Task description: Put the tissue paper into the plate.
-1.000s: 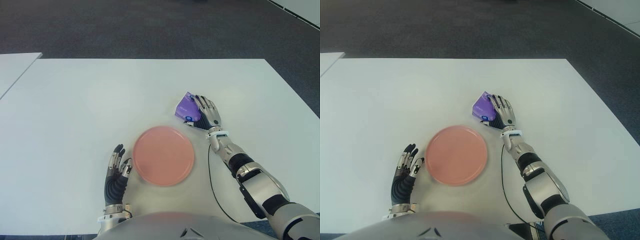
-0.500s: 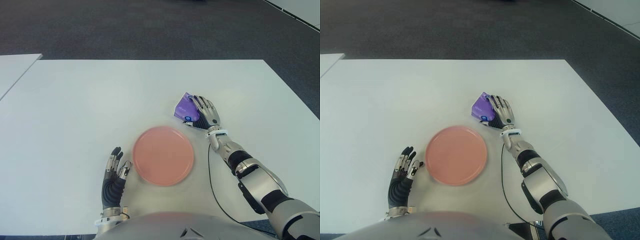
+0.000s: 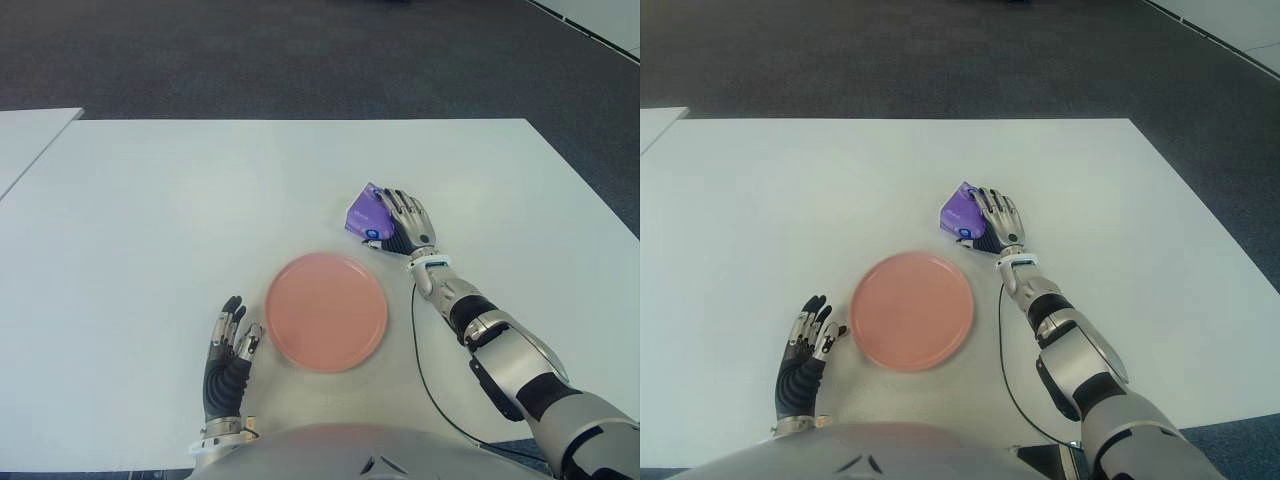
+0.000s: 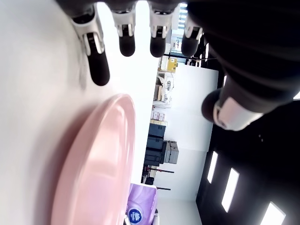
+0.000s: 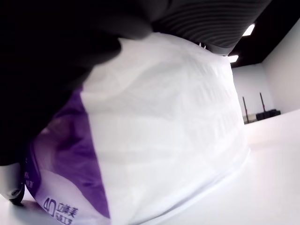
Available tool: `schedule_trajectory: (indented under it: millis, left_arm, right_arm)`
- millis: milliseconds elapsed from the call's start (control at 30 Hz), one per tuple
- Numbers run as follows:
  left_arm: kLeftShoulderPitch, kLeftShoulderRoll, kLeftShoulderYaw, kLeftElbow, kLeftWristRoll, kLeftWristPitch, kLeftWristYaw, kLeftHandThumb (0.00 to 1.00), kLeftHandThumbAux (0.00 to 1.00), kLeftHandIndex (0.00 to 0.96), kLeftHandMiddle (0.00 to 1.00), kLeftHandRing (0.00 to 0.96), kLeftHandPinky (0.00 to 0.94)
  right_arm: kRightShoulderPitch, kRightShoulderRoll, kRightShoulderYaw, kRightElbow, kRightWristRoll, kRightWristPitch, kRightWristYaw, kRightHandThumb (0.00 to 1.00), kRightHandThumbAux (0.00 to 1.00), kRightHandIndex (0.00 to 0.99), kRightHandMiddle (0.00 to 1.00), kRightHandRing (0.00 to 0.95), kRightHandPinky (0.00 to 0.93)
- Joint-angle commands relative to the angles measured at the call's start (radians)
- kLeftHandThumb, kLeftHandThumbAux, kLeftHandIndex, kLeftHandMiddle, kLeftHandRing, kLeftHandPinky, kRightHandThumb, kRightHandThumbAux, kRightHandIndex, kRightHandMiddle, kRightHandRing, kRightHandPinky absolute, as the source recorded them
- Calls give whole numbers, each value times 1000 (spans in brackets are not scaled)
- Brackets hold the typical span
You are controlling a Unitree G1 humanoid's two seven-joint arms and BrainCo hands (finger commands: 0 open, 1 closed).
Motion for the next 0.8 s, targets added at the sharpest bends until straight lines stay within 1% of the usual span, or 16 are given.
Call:
schedule_trajectory:
  millis: [33, 333, 533, 600, 800]
  left_arm:
    - [13, -67, -59, -33, 0, 35, 22, 71, 586, 19, 62, 25, 21]
    - [27, -73, -69, -65, -41, 43, 18, 78, 594, 24, 70, 33, 25]
    - [40, -79, -81, -84, -76, 52, 16, 91, 603, 30, 80, 43, 30]
    - [40, -80, -84, -85, -80, 54, 17, 96, 605, 31, 83, 46, 35]
    - [45, -79, -91, -95, -86, 57, 21, 104, 613, 31, 85, 47, 38]
  right_arm:
    - [153, 68, 94, 124, -49, 82, 190, 226, 605, 0, 16, 0, 0]
    - [159, 69, 103, 130, -48, 83, 231, 234, 619, 0, 14, 0, 0]
    - [157, 70, 108, 139, -49, 90, 287, 235, 609, 0, 15, 0, 0]
    - [154, 70, 110, 141, -51, 92, 301, 244, 598, 0, 22, 3, 5]
    - [142, 65, 125, 146, -65, 96, 354, 229, 577, 0, 17, 0, 11]
